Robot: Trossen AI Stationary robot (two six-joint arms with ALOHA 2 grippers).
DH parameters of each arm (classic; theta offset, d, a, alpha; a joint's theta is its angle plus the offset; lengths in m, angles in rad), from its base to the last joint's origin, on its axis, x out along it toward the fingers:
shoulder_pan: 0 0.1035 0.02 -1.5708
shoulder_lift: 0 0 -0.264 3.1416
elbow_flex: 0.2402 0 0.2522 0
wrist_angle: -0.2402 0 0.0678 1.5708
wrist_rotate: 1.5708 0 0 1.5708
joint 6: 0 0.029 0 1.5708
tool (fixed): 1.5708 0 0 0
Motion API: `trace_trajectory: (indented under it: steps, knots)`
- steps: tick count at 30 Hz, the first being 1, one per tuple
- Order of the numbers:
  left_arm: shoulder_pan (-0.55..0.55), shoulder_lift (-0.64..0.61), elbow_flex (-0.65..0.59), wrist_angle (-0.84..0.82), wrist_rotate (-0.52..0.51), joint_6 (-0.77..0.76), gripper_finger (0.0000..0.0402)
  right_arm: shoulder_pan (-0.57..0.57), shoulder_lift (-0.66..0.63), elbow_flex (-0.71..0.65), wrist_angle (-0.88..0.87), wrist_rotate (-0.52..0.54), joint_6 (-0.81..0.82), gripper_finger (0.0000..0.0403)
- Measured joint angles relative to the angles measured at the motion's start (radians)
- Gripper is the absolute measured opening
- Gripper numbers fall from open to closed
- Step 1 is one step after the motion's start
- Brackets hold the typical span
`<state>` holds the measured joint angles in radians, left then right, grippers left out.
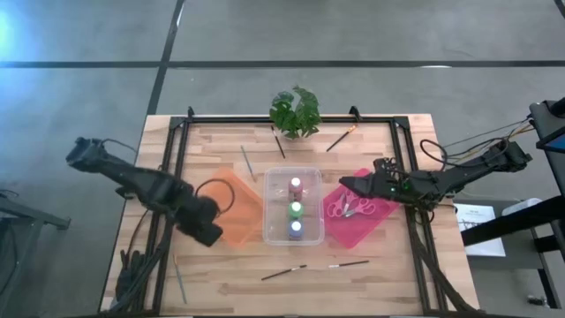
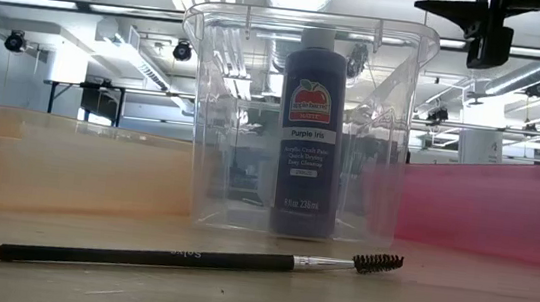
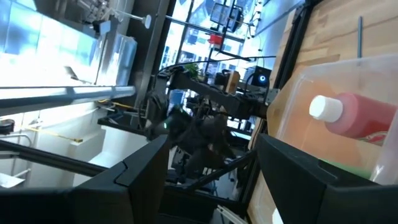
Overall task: Pick & Place Paint Supplies
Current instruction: Put the bottom blue paintbrush into the orange bin
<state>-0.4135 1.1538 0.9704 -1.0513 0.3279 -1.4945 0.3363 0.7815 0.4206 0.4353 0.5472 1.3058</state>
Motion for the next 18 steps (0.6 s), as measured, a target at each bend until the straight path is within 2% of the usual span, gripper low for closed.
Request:
trace_trajectory:
  steps: [9, 18]
  knots:
    - [-0.220, 0.017, -0.049, 0.059, -0.024, -0.350, 0.0221, 0.000, 0.005, 0.000, 0.013, -0.010, -0.023, 0.0238]
    - [-0.323, 0.099, -0.121, 0.058, -0.039, -0.554, 0.0221, 0.004, 0.005, 0.000, 0.017, -0.032, -0.027, 0.0238]
